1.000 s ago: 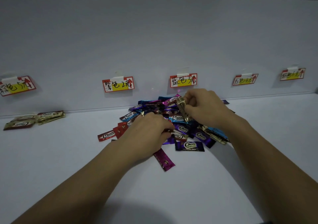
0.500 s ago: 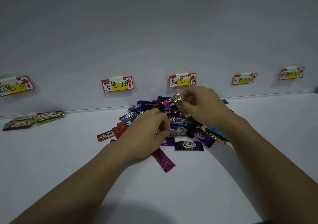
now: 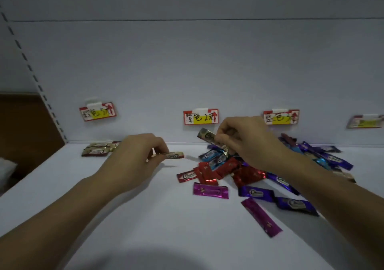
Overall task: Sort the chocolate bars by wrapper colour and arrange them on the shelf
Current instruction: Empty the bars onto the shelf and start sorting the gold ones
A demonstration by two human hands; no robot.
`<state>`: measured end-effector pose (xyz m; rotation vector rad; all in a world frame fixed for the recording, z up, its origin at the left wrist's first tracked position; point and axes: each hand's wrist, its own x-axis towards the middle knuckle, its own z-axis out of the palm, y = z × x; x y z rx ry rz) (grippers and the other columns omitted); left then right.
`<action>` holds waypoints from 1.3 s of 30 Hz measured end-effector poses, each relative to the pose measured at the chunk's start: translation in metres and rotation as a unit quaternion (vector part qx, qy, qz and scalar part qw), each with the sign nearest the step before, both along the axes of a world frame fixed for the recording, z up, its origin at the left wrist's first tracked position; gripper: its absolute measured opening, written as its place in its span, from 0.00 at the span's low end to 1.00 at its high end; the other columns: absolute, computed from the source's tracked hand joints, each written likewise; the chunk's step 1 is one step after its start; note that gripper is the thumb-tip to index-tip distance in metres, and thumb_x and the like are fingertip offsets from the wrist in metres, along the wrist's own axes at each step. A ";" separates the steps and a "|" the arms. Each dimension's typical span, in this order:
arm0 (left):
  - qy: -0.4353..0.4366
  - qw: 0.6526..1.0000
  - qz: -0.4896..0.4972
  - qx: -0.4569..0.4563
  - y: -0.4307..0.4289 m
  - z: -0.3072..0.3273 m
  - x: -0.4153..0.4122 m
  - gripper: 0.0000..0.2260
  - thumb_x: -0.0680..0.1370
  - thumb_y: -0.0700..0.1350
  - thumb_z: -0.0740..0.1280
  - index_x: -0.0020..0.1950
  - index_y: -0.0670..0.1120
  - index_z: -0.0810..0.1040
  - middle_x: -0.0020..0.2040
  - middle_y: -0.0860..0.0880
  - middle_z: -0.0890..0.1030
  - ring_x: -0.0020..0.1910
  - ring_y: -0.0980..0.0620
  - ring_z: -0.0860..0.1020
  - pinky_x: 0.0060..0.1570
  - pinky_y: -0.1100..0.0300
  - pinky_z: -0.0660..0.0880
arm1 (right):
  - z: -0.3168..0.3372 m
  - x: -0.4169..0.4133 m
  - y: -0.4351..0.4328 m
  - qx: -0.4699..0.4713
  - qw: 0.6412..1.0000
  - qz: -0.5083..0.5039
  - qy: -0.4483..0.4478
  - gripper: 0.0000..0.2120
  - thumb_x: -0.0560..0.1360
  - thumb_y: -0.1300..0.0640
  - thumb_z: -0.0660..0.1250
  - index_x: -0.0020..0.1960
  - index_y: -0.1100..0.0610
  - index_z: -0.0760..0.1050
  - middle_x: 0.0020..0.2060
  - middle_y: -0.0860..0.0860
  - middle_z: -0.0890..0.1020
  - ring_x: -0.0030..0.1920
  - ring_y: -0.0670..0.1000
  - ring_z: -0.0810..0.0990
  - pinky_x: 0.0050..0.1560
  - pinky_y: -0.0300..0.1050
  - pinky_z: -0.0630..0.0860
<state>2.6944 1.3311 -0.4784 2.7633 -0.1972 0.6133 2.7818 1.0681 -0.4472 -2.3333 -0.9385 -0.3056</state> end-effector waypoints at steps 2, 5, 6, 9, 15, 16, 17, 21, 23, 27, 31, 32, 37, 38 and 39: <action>-0.026 0.998 0.064 0.015 0.040 -0.007 -0.008 0.05 0.75 0.45 0.75 0.47 0.55 0.86 0.40 0.58 0.81 0.38 0.58 0.77 0.41 0.56 0.76 | -0.001 0.004 0.038 -0.036 0.999 0.035 -0.004 0.01 0.78 0.57 0.71 0.48 0.53 0.82 0.38 0.44 0.82 0.35 0.43 0.80 0.41 0.38 0.77; -0.080 0.982 0.171 0.024 0.090 -0.018 -0.020 0.05 0.76 0.46 0.74 0.51 0.52 0.87 0.45 0.54 0.83 0.42 0.53 0.78 0.43 0.56 0.77 | -0.011 0.009 0.097 -0.060 0.996 0.057 -0.033 0.04 0.78 0.60 0.71 0.50 0.53 0.83 0.39 0.43 0.80 0.37 0.43 0.75 0.42 0.39 0.72; -0.100 0.975 0.196 0.022 0.103 -0.022 -0.022 0.05 0.76 0.45 0.74 0.51 0.51 0.87 0.46 0.53 0.83 0.42 0.53 0.77 0.43 0.56 0.76 | -0.015 0.011 0.115 -0.050 0.996 0.057 -0.044 0.05 0.77 0.61 0.70 0.50 0.53 0.83 0.40 0.45 0.81 0.38 0.44 0.75 0.42 0.40 0.71; -0.118 0.960 0.251 0.030 0.132 -0.031 -0.021 0.05 0.76 0.43 0.74 0.50 0.50 0.87 0.47 0.51 0.82 0.45 0.52 0.75 0.42 0.56 0.72 | -0.030 0.014 0.169 -0.039 0.995 0.050 -0.082 0.07 0.78 0.61 0.67 0.51 0.53 0.82 0.45 0.48 0.82 0.43 0.49 0.77 0.47 0.46 0.74; -0.065 0.965 0.255 0.007 0.148 -0.045 -0.015 0.06 0.76 0.41 0.73 0.49 0.51 0.87 0.49 0.51 0.81 0.48 0.50 0.77 0.43 0.57 0.72 | -0.055 0.014 0.240 -0.115 0.977 0.022 -0.179 0.09 0.76 0.64 0.67 0.53 0.53 0.81 0.48 0.51 0.77 0.43 0.58 0.78 0.39 0.49 0.75; -0.050 0.965 0.257 0.009 0.152 -0.047 -0.016 0.07 0.77 0.42 0.72 0.49 0.53 0.87 0.49 0.51 0.82 0.48 0.50 0.77 0.44 0.57 0.74 | -0.059 0.013 0.247 -0.137 0.972 0.019 -0.190 0.10 0.76 0.64 0.67 0.53 0.53 0.81 0.49 0.51 0.77 0.43 0.57 0.78 0.37 0.47 0.73; -0.039 0.965 0.260 0.010 0.155 -0.048 -0.017 0.08 0.77 0.42 0.70 0.49 0.54 0.87 0.49 0.52 0.82 0.49 0.50 0.78 0.44 0.57 0.75 | -0.062 0.012 0.251 -0.157 0.967 0.018 -0.199 0.10 0.76 0.63 0.67 0.54 0.53 0.81 0.49 0.50 0.77 0.43 0.57 0.78 0.36 0.46 0.70; -0.021 0.961 0.275 0.020 0.154 -0.048 -0.024 0.09 0.79 0.45 0.67 0.55 0.54 0.86 0.51 0.52 0.82 0.50 0.50 0.77 0.46 0.55 0.77 | -0.070 0.008 0.253 -0.188 0.961 0.024 -0.203 0.09 0.79 0.60 0.65 0.56 0.52 0.81 0.50 0.50 0.76 0.48 0.56 0.77 0.37 0.46 0.71; -0.014 0.960 0.278 0.033 0.146 -0.046 -0.028 0.10 0.80 0.47 0.66 0.56 0.54 0.85 0.52 0.52 0.81 0.50 0.51 0.76 0.48 0.55 0.77 | -0.068 0.006 0.247 -0.173 0.965 0.023 -0.198 0.10 0.80 0.59 0.64 0.57 0.51 0.81 0.50 0.50 0.76 0.49 0.56 0.77 0.39 0.48 0.74; -0.013 0.963 0.263 0.050 0.117 -0.037 -0.038 0.12 0.81 0.50 0.64 0.61 0.52 0.83 0.57 0.52 0.81 0.54 0.52 0.75 0.54 0.55 0.76 | -0.051 -0.003 0.214 -0.153 0.969 0.023 -0.190 0.11 0.81 0.57 0.63 0.58 0.49 0.81 0.52 0.49 0.77 0.51 0.55 0.76 0.42 0.49 0.76; 0.001 0.975 0.212 0.068 0.073 -0.025 -0.036 0.15 0.82 0.52 0.63 0.67 0.53 0.79 0.63 0.55 0.78 0.59 0.53 0.73 0.60 0.56 0.74 | -0.031 -0.013 0.142 -0.141 0.970 0.027 -0.196 0.13 0.82 0.52 0.64 0.64 0.52 0.80 0.58 0.49 0.79 0.58 0.55 0.76 0.45 0.48 0.73; -0.003 0.978 0.197 0.068 0.060 -0.021 -0.033 0.15 0.82 0.52 0.63 0.68 0.53 0.78 0.63 0.55 0.77 0.59 0.53 0.72 0.61 0.56 0.74 | -0.027 -0.012 0.120 -0.126 0.971 0.019 -0.204 0.12 0.81 0.54 0.66 0.62 0.52 0.81 0.56 0.50 0.80 0.57 0.55 0.77 0.44 0.48 0.73; -0.010 0.993 0.092 0.072 -0.027 0.004 0.005 0.15 0.82 0.51 0.62 0.67 0.54 0.77 0.63 0.55 0.77 0.62 0.51 0.72 0.60 0.51 0.72 | -0.023 0.010 0.002 -0.062 0.975 -0.072 -0.199 0.06 0.76 0.61 0.71 0.51 0.55 0.84 0.45 0.51 0.83 0.44 0.54 0.80 0.41 0.53 0.80; -0.010 0.996 0.073 0.059 -0.048 0.007 0.016 0.15 0.82 0.51 0.62 0.67 0.54 0.77 0.63 0.54 0.77 0.62 0.51 0.72 0.61 0.51 0.72 | -0.023 0.014 -0.019 -0.048 0.977 -0.086 -0.187 0.06 0.75 0.62 0.71 0.51 0.55 0.84 0.45 0.50 0.83 0.43 0.53 0.80 0.41 0.52 0.80; -0.013 0.997 0.055 0.046 -0.068 0.006 0.026 0.14 0.82 0.50 0.63 0.67 0.53 0.77 0.63 0.54 0.78 0.62 0.51 0.73 0.61 0.51 0.73 | -0.024 0.017 -0.037 -0.038 0.979 -0.097 -0.173 0.07 0.75 0.62 0.71 0.51 0.55 0.84 0.44 0.50 0.82 0.42 0.52 0.79 0.41 0.51 0.80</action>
